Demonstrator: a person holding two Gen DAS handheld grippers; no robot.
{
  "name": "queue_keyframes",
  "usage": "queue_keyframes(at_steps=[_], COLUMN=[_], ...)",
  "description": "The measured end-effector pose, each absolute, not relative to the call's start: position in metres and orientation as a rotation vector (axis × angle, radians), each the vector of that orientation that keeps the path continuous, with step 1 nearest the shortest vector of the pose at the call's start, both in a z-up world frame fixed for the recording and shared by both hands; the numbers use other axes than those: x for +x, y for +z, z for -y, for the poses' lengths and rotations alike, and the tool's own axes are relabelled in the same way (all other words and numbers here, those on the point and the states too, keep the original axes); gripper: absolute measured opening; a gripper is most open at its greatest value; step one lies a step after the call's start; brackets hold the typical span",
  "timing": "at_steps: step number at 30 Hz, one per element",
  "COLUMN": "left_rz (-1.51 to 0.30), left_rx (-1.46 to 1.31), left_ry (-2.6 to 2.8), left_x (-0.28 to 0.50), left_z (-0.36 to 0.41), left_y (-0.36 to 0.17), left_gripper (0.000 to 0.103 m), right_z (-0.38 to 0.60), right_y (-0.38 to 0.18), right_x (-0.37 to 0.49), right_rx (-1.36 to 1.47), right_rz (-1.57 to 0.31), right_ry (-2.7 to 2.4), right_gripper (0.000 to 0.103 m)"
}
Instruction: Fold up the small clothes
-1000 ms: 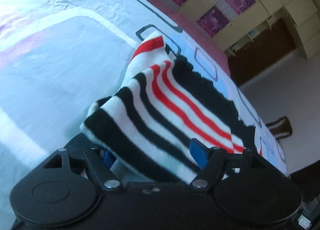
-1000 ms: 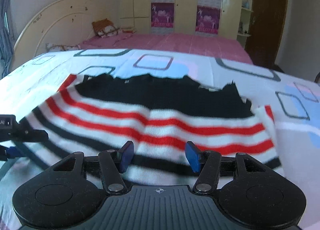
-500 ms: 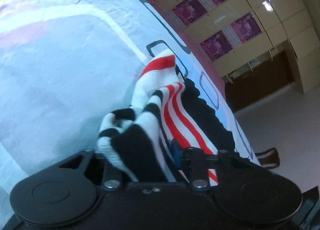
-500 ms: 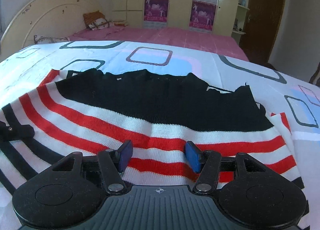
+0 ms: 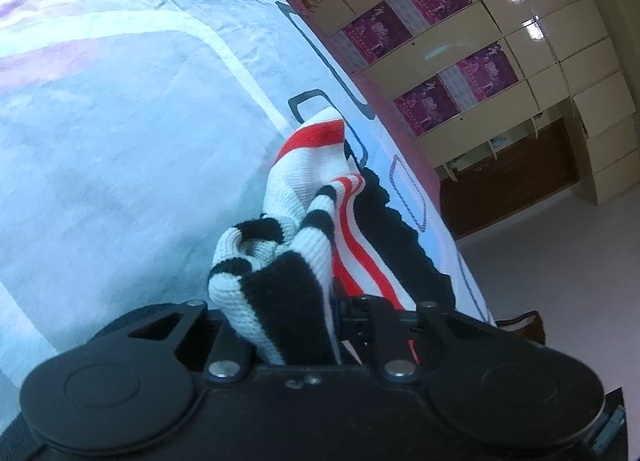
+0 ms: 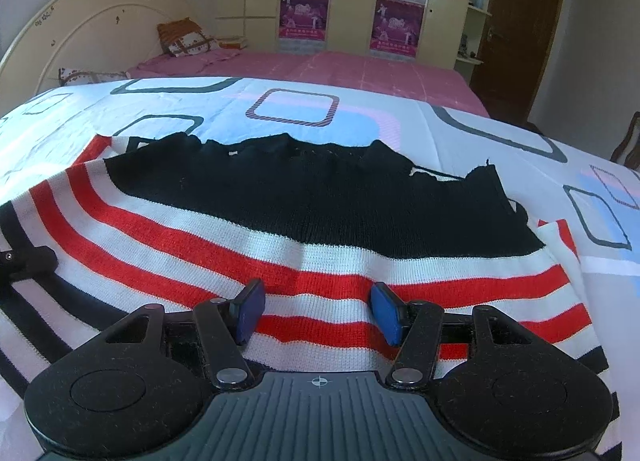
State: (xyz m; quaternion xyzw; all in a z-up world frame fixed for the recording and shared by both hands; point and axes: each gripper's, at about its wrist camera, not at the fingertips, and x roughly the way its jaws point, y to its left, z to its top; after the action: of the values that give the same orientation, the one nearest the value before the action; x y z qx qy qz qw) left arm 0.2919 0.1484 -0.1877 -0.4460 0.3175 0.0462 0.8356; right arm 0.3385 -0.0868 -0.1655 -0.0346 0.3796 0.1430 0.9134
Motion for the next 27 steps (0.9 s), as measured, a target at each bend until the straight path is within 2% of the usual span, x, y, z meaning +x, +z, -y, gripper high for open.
queue_keyframes(at_steps=[11,27], left_rz=[-0.65,-0.592], left_rx=[-0.799,-0.688], left_ry=[0.183,0.199], left_x=[0.293,0.289], left_z=[-0.121,-0.095], left_y=[-0.157,-0.133], left_gripper=[0.015,0.014], right_z=[0.1,0.11], right_y=[-0.164,-0.167], right_x=[0.344,0.348], right_rx=[-0.064,-0.083], right_rz=[-0.774,-0.791], right_ry=[0.379,0.414], right_gripper=[0.063,0.065])
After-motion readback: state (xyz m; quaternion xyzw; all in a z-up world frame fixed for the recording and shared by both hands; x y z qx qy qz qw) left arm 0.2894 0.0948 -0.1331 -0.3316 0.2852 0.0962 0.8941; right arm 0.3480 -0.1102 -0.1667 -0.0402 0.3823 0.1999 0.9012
